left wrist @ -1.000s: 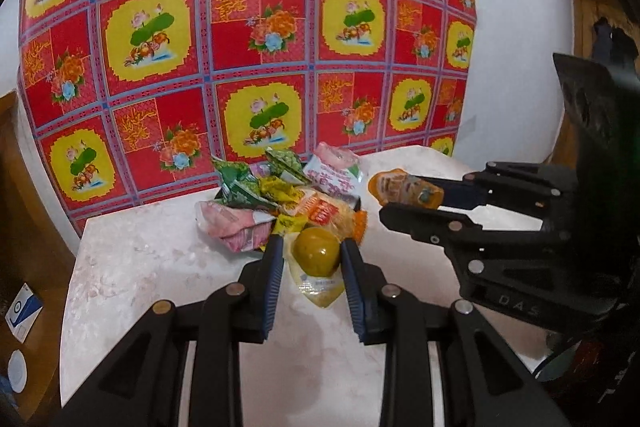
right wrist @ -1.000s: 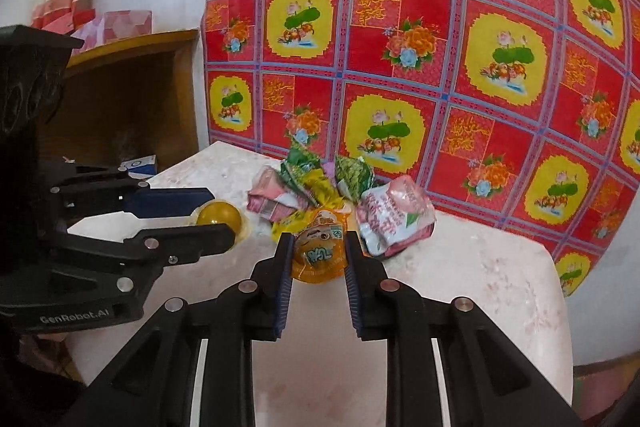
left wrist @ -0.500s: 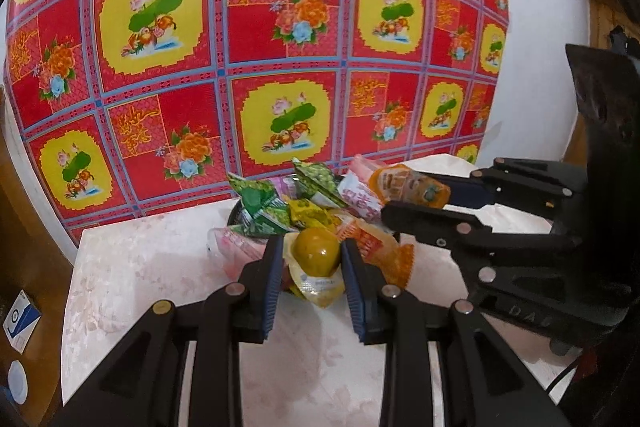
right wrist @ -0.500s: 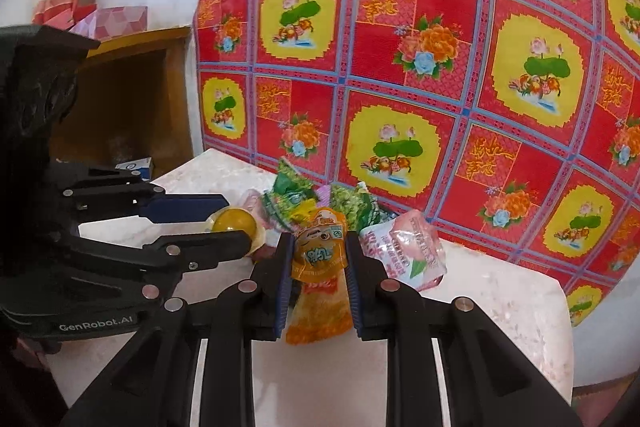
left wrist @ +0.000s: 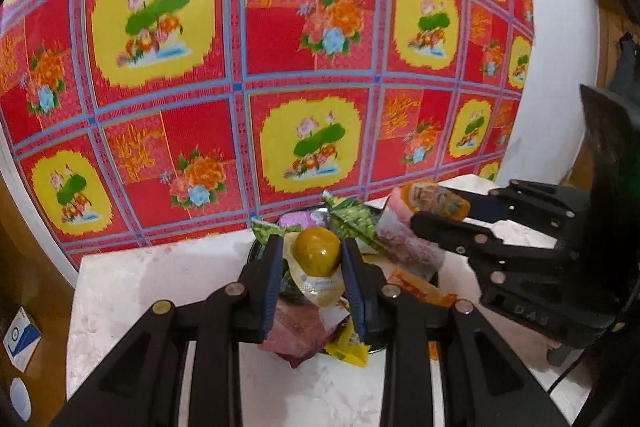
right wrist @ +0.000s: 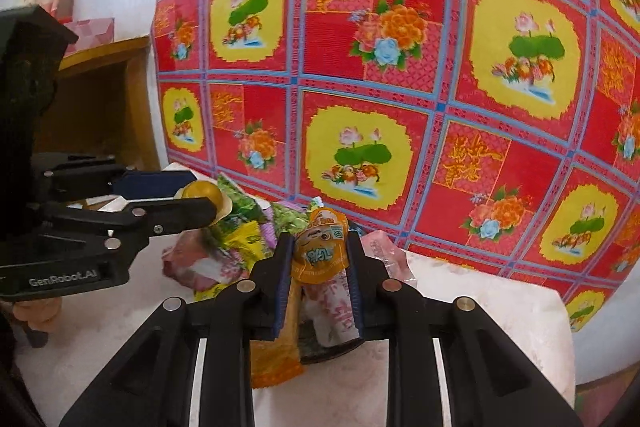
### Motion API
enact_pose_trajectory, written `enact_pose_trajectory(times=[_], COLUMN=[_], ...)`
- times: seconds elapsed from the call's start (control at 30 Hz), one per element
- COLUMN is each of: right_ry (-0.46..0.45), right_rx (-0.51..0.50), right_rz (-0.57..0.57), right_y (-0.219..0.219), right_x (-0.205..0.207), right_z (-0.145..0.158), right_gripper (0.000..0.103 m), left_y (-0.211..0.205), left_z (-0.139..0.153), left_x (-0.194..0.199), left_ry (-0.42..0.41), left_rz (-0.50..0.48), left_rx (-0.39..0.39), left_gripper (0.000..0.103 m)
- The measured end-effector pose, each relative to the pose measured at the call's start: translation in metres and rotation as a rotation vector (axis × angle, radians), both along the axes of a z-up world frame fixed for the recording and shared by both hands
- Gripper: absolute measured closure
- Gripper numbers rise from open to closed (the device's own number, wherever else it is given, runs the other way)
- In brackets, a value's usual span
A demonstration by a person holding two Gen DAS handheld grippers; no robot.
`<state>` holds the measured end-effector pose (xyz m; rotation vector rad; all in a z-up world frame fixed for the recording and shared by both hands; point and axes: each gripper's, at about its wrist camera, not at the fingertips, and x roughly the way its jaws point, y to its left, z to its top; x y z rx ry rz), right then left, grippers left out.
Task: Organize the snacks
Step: 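Lower both candies onto the plate and open both tools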
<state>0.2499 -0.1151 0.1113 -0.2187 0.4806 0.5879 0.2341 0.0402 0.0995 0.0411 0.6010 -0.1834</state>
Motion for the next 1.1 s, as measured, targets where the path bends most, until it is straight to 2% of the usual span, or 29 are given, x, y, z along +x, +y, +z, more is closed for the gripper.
enact_pose_trajectory(times=[0.33,0.5,0.6,0.9,1.1], right_ry=[0.012,0.036,0.067,0.063,0.049], right_rx=[0.039,0.031,0.030,0.019,0.006], right_rz=[-0.017,-0.031,-0.031,-0.020,-0.008], right_y=[-0.004,0.000,0.001,0.004,0.008], right_x=[0.009,0.014,0.016,0.015,0.014], right_z=[-0.007,-0.014,-0.018,-0.019,-0.019], right_gripper=[0.074,0.072,0.071,0.068,0.067], left_y=[-0.003,-0.002,-0.005,-0.016,-0.019], left_z=[0.000,-0.005,-0.007,-0.012,-0.013], left_x=[0.023,0.036,0.035,0.030,0.029], left_ry=[0.000,0.023,0.002,-0.041,-0.053], left_rz=[0.014,0.054,0.067,0.059,0.059], left_rx=[-0.018,-0.072,-0.038,0.041,0.065], left_gripper=[0.073,0.072,0.072,0.071,0.071])
